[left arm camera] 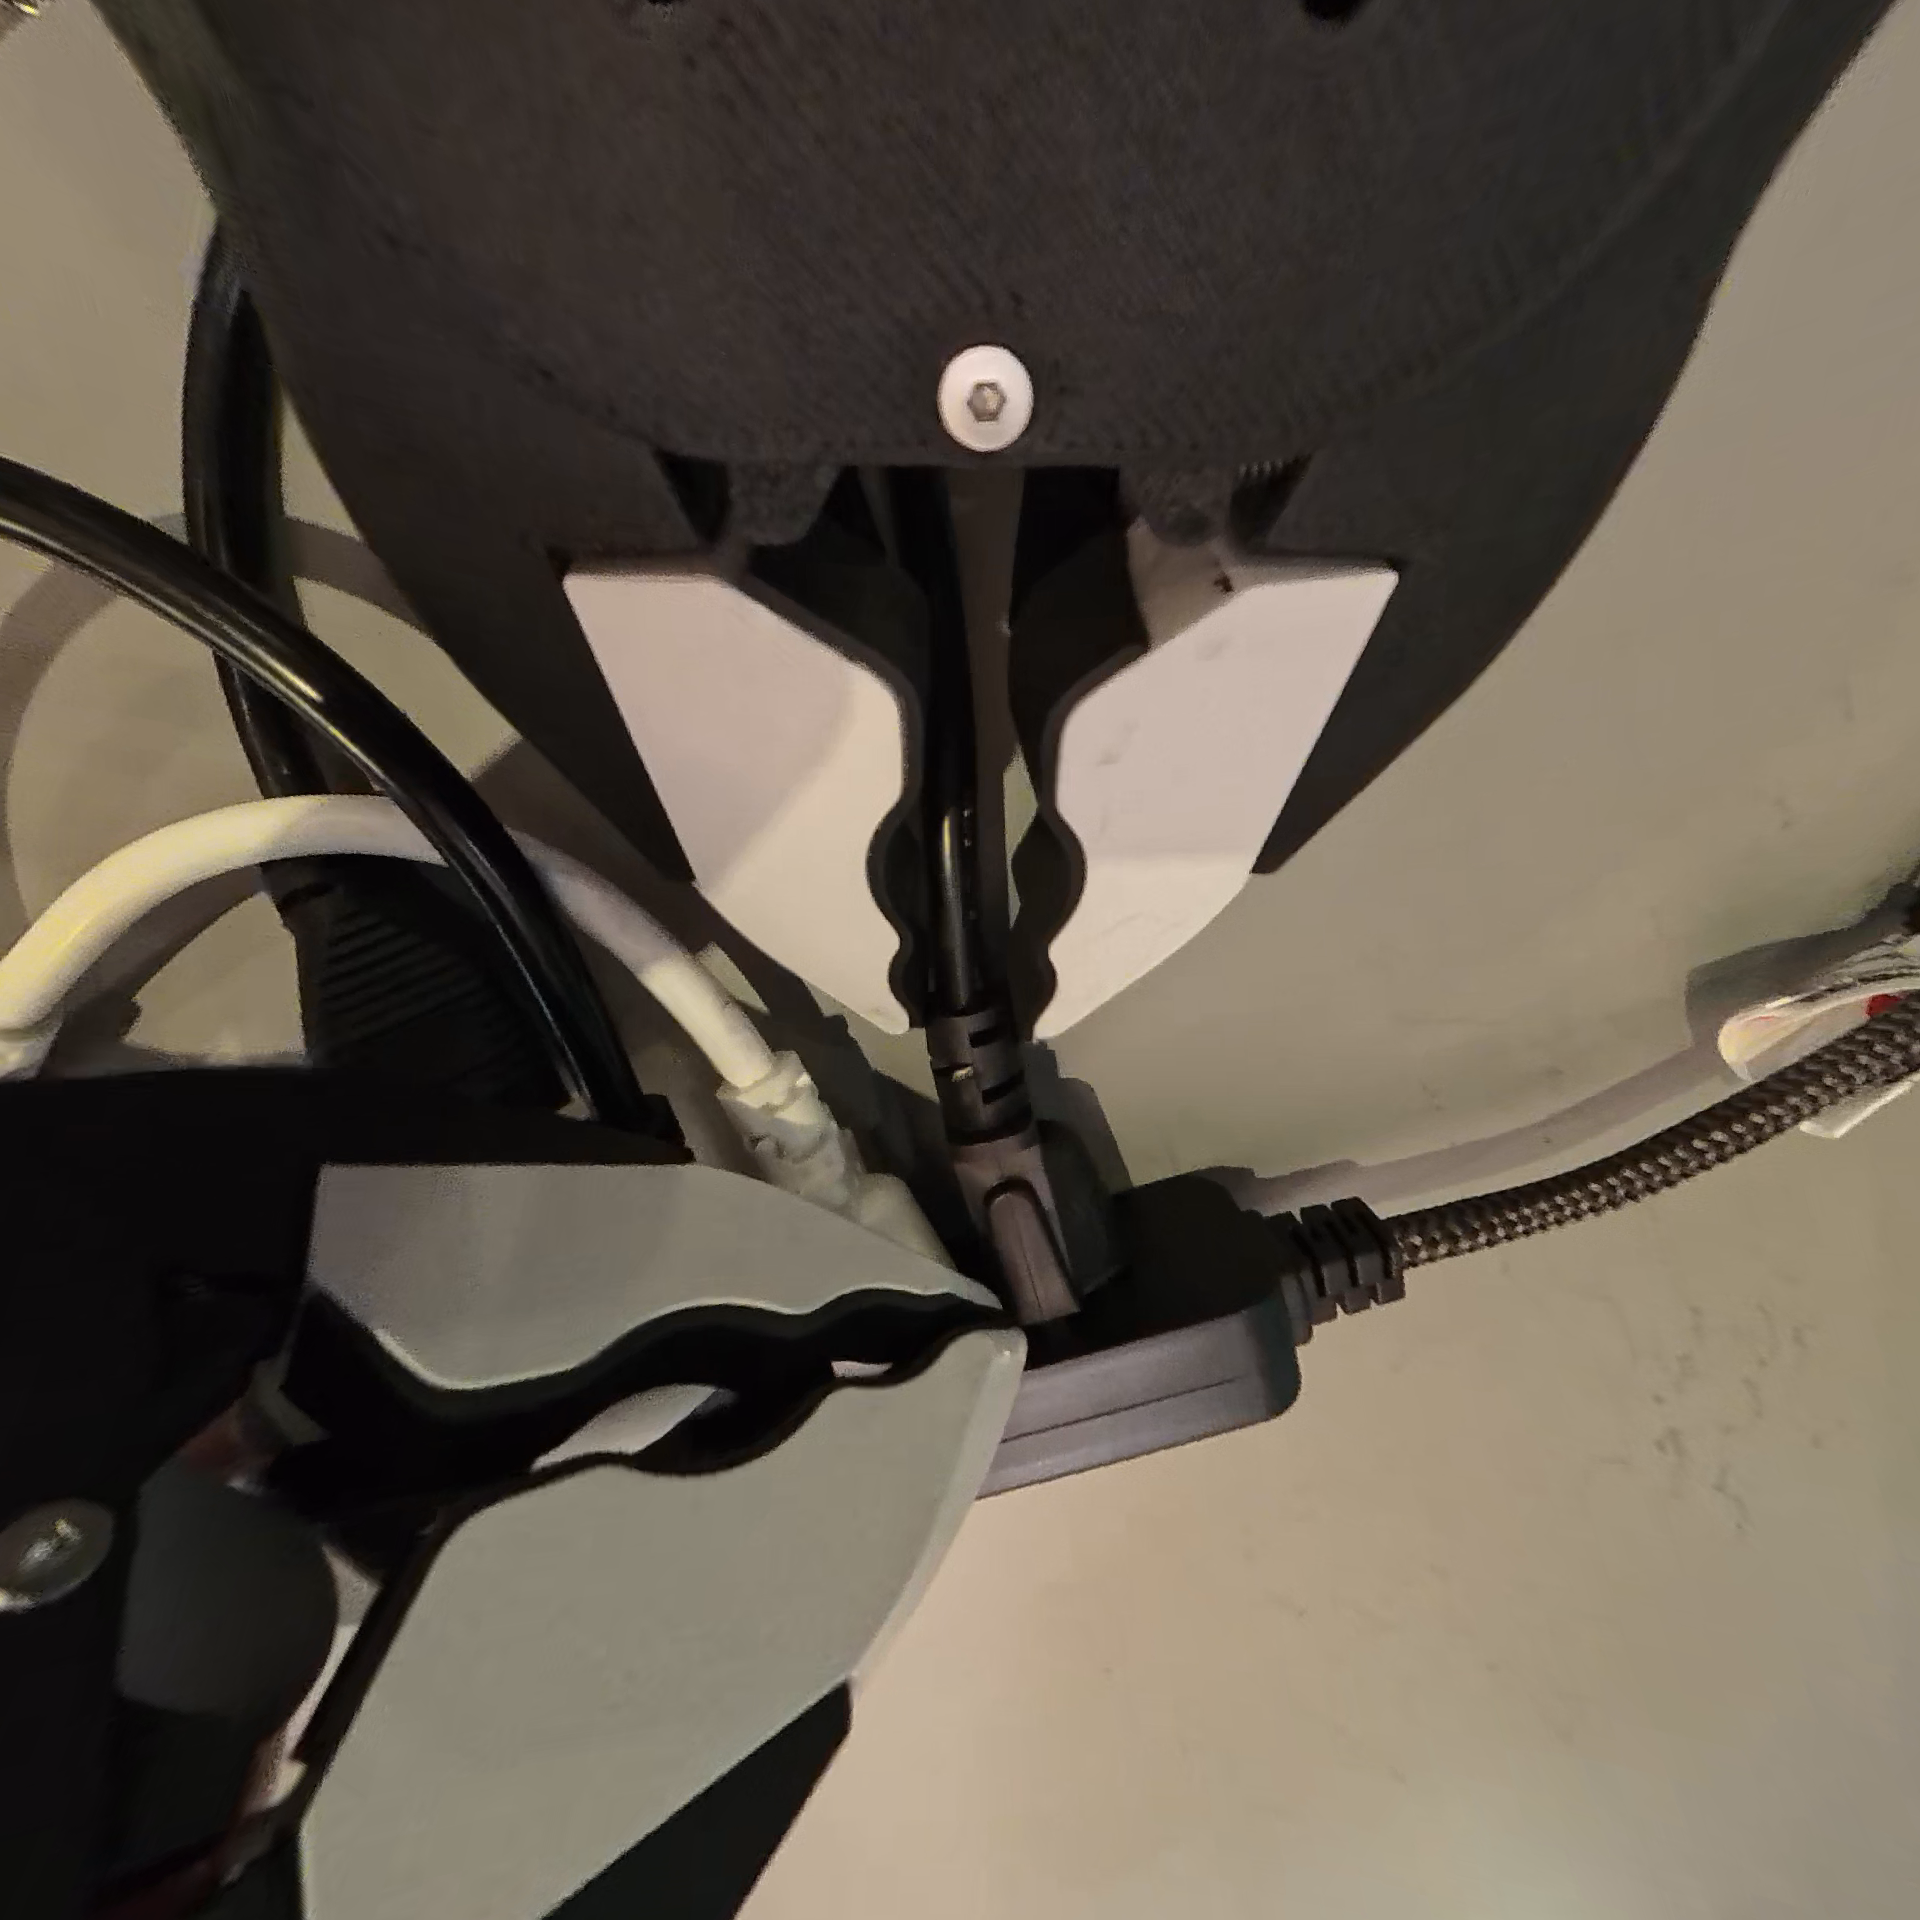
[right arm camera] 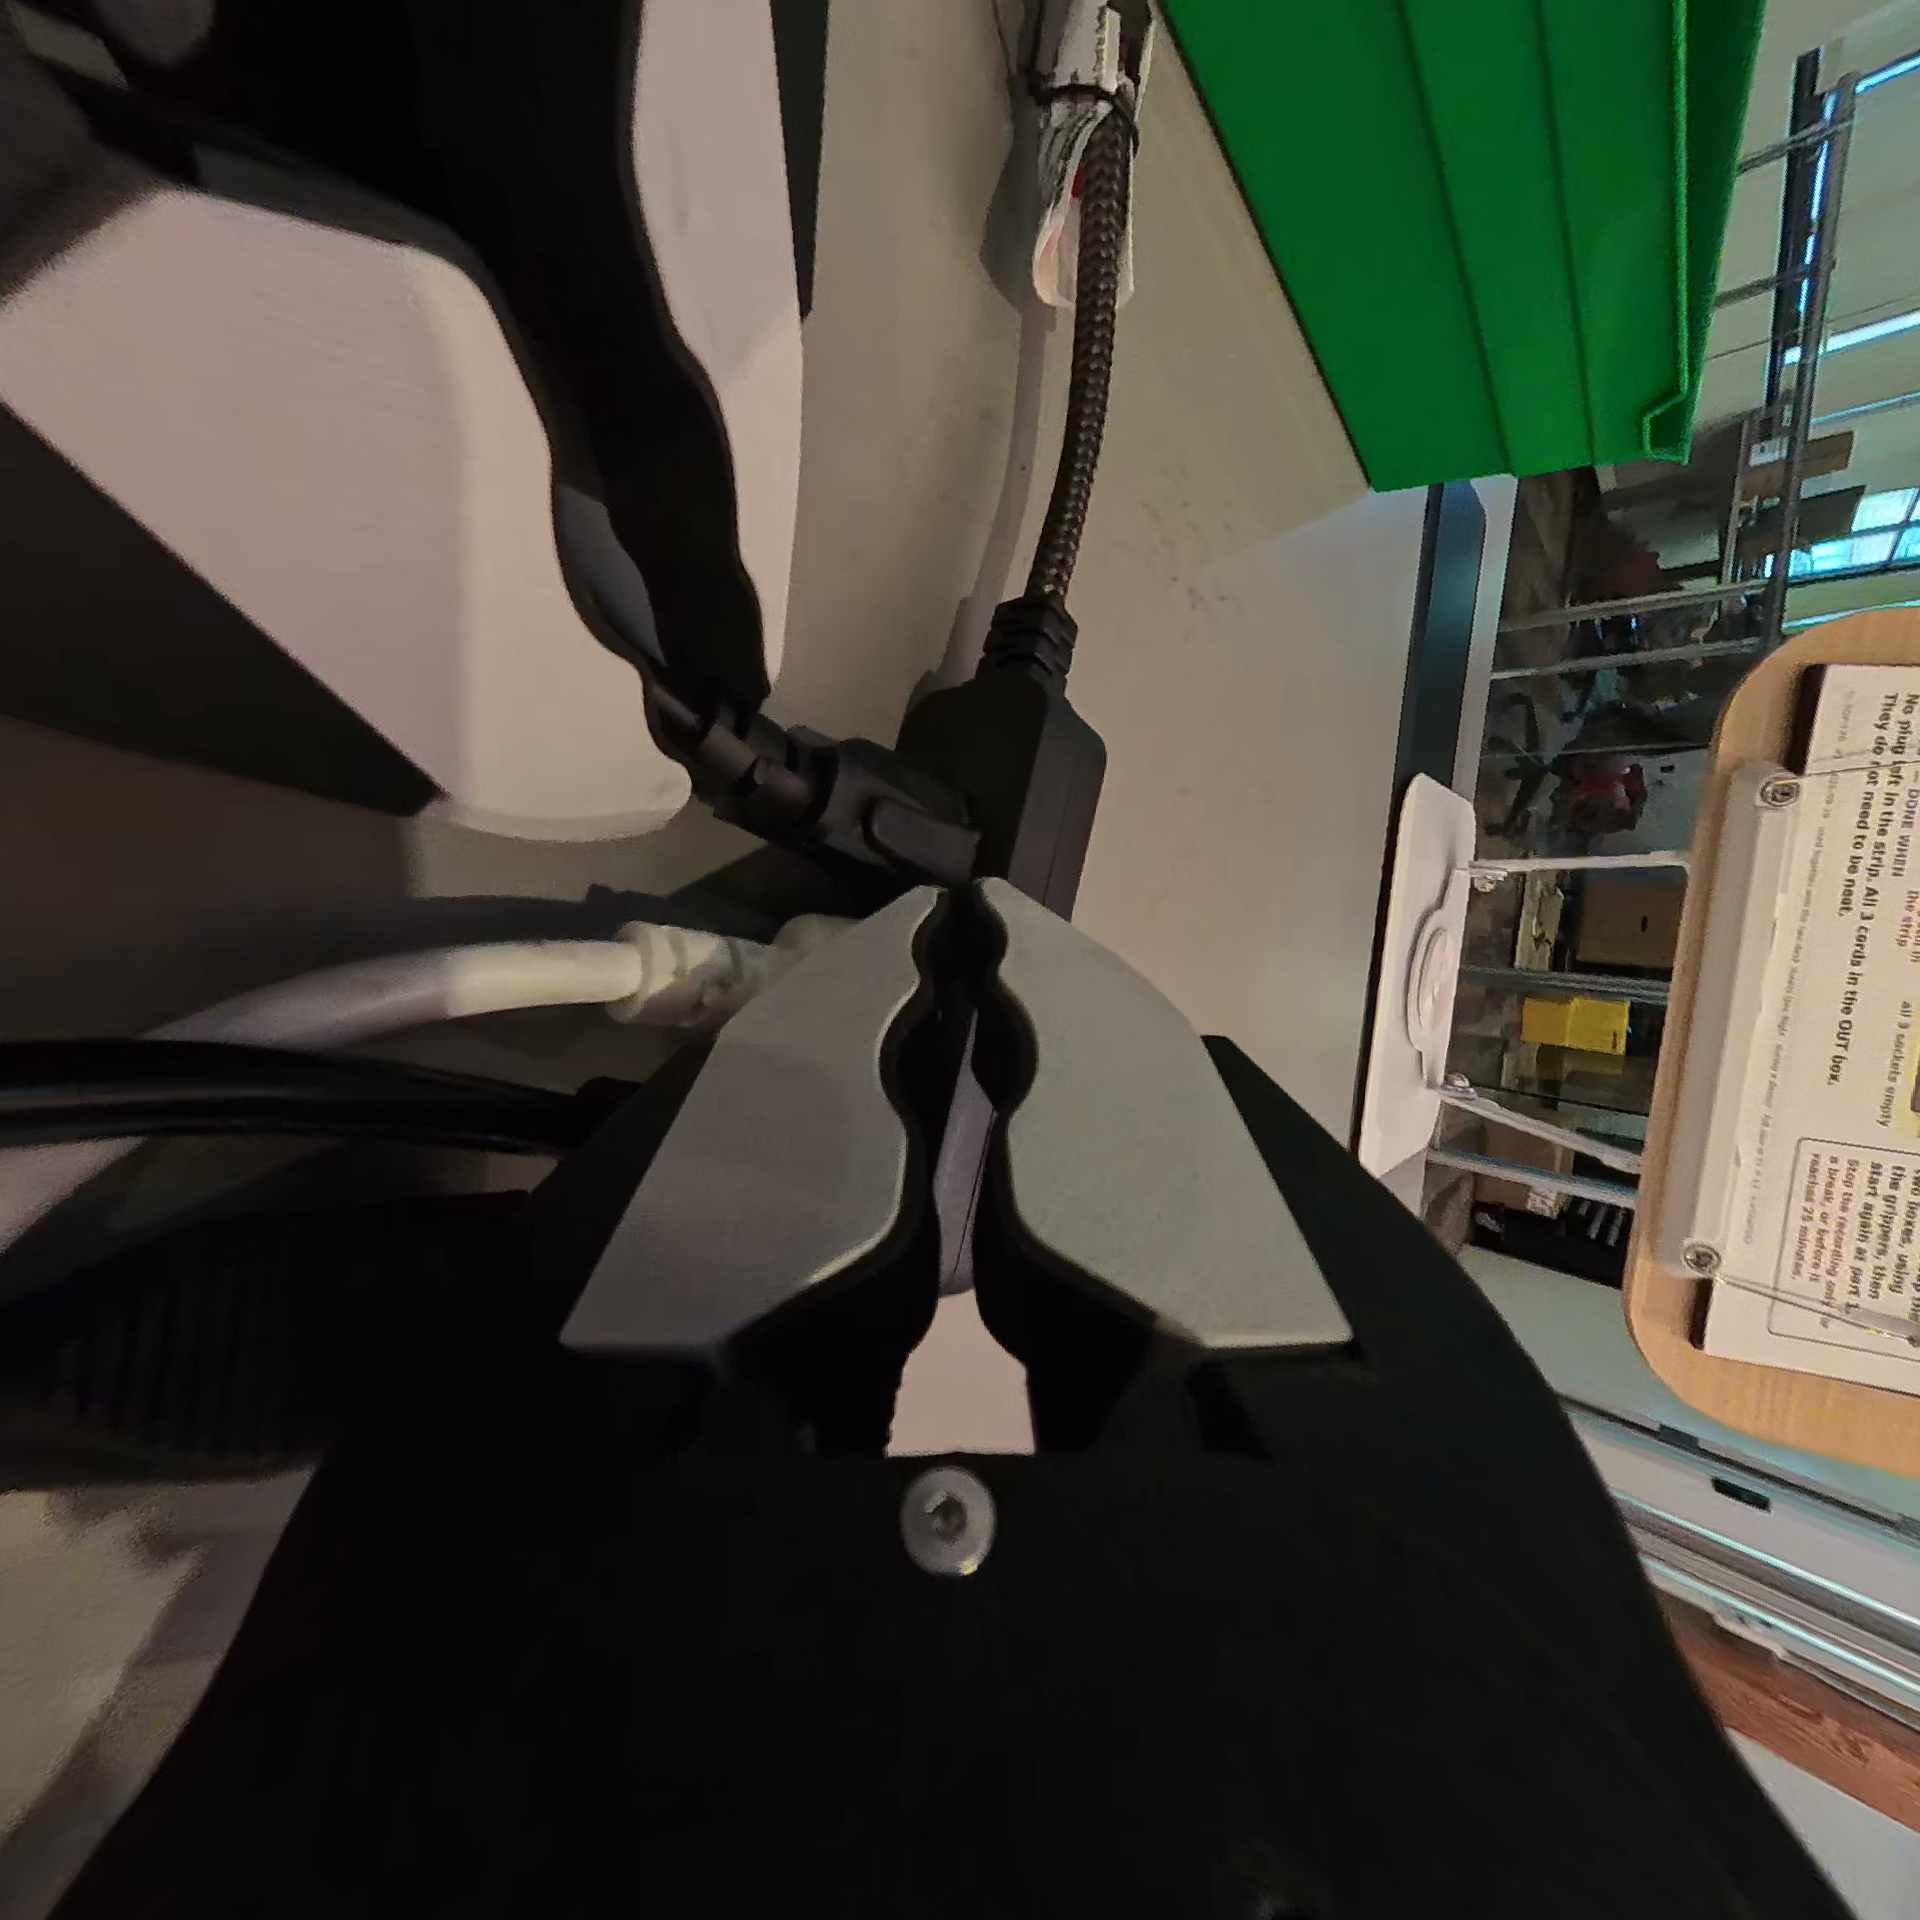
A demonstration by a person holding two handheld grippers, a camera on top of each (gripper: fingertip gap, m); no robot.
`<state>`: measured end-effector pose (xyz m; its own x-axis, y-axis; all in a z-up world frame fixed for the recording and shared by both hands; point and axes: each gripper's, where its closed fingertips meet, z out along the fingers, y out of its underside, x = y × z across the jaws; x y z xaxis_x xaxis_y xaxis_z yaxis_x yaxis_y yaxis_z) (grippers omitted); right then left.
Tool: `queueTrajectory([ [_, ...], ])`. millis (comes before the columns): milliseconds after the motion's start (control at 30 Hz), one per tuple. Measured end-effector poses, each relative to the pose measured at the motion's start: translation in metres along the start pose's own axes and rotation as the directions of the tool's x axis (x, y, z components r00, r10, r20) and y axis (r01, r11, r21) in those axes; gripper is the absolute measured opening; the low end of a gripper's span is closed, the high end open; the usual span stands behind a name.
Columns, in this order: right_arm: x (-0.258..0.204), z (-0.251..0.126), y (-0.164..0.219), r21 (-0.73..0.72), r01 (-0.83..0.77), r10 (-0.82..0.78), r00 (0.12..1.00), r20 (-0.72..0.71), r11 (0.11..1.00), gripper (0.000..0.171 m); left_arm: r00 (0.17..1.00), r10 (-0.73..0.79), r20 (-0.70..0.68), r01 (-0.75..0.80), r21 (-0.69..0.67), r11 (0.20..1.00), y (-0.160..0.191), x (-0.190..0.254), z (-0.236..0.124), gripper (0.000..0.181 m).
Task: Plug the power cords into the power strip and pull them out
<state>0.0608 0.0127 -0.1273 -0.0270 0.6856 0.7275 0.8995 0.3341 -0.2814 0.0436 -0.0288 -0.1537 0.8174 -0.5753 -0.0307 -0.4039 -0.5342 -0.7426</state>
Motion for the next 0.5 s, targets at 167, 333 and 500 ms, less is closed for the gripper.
queueTrajectory([
  [167,-0.001,-0.003,0.0,-0.08,0.033,-0.036,0.998,-0.044,0.996,0.003,1.0,-0.007,-0.023,0.007,-0.002,1.0,0.0,0.002,0.0,0.013],
  [333,0.006,-0.005,0.002,-0.101,0.014,-0.035,0.977,-0.21,0.995,0.002,0.999,0.005,-0.041,-0.005,-0.011,1.0,0.0,0.002,0.001,0.014],
  [500,0.012,-0.002,0.016,-0.194,-0.006,-0.029,0.983,-0.179,0.981,0.001,0.997,0.026,-0.071,-0.027,-0.017,0.999,0.001,0.003,0.001,0.011],
])
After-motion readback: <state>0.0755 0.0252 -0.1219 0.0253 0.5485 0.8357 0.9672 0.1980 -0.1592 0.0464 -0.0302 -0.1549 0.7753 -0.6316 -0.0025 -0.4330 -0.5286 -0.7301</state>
